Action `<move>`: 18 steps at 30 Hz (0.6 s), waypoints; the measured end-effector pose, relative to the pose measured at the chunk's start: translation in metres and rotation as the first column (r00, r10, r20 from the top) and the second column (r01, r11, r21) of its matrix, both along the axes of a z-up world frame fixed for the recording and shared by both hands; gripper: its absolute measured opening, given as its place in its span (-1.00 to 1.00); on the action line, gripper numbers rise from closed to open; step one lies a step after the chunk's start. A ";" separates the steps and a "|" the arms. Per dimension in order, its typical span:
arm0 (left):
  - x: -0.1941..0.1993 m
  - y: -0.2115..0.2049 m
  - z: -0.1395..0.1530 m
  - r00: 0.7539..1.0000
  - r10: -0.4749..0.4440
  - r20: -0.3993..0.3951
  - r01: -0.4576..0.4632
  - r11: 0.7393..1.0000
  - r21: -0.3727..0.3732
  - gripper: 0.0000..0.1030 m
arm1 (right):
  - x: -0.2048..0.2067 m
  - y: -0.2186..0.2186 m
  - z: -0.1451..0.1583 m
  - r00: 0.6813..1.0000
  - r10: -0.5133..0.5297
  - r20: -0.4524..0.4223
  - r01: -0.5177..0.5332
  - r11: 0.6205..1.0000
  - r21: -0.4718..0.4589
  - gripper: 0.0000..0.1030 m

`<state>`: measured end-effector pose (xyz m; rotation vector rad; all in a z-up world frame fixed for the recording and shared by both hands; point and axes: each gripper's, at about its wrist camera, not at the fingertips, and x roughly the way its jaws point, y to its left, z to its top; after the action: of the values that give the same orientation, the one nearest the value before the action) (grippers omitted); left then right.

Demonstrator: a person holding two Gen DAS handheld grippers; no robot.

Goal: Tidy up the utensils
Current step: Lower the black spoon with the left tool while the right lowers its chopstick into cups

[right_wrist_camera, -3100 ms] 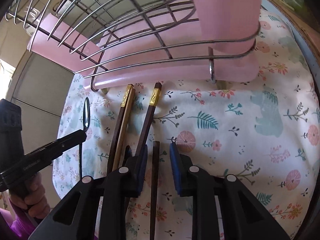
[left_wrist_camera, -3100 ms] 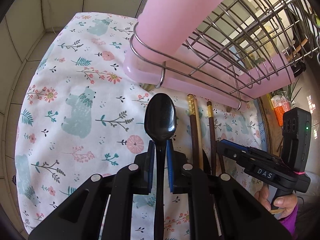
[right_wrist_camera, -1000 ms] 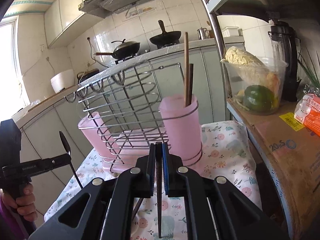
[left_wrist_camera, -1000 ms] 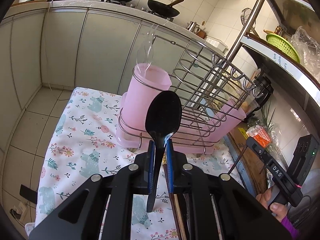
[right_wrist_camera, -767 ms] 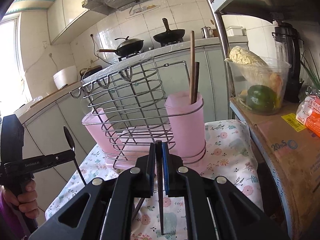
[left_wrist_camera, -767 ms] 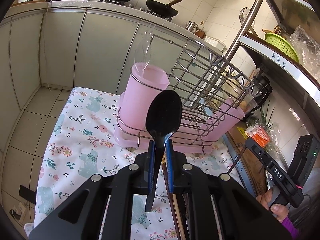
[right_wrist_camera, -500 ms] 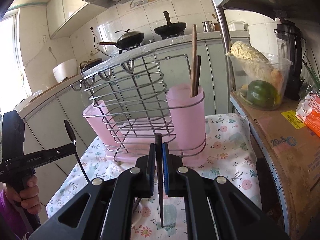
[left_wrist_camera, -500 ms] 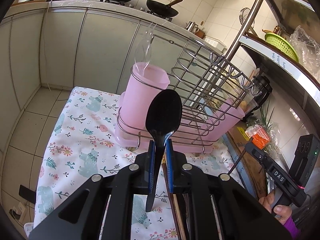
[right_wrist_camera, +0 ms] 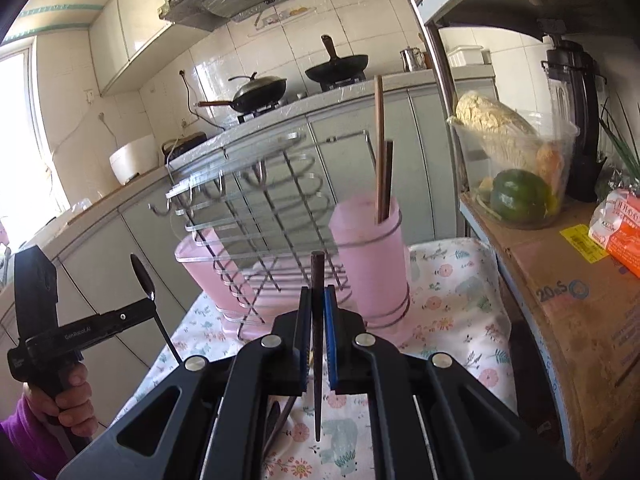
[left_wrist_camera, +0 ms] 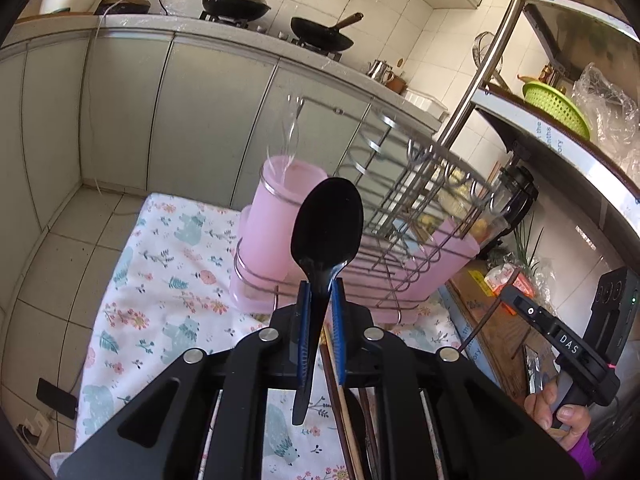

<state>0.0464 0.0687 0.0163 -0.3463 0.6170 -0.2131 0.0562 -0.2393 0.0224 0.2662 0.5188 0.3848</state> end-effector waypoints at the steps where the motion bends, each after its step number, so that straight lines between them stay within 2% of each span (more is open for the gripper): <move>1: 0.000 0.002 0.007 1.000 0.003 0.015 -0.003 1.000 0.002 -0.81 | 0.001 -0.002 0.007 1.000 -0.002 0.013 0.002 1.000 0.007 -0.88; 7: 0.002 0.015 0.060 0.992 0.009 0.127 -0.004 0.999 -0.040 -0.81 | 0.009 -0.018 0.058 0.993 -0.024 0.118 0.017 0.998 0.057 -0.88; 12: 0.011 0.020 0.106 0.971 0.031 0.238 -0.026 0.999 -0.022 -0.81 | 0.017 -0.031 0.098 0.974 -0.076 0.213 0.058 0.995 0.087 -0.88; 18: 0.036 0.026 0.127 0.950 0.093 0.298 -0.091 0.996 -0.021 -0.81 | 0.031 -0.044 0.118 0.954 -0.130 0.271 0.102 0.988 0.115 -0.88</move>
<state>0.0826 0.0948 0.1437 -0.3404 0.3006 -0.1740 0.0877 -0.2836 0.1409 0.3316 0.2059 0.3270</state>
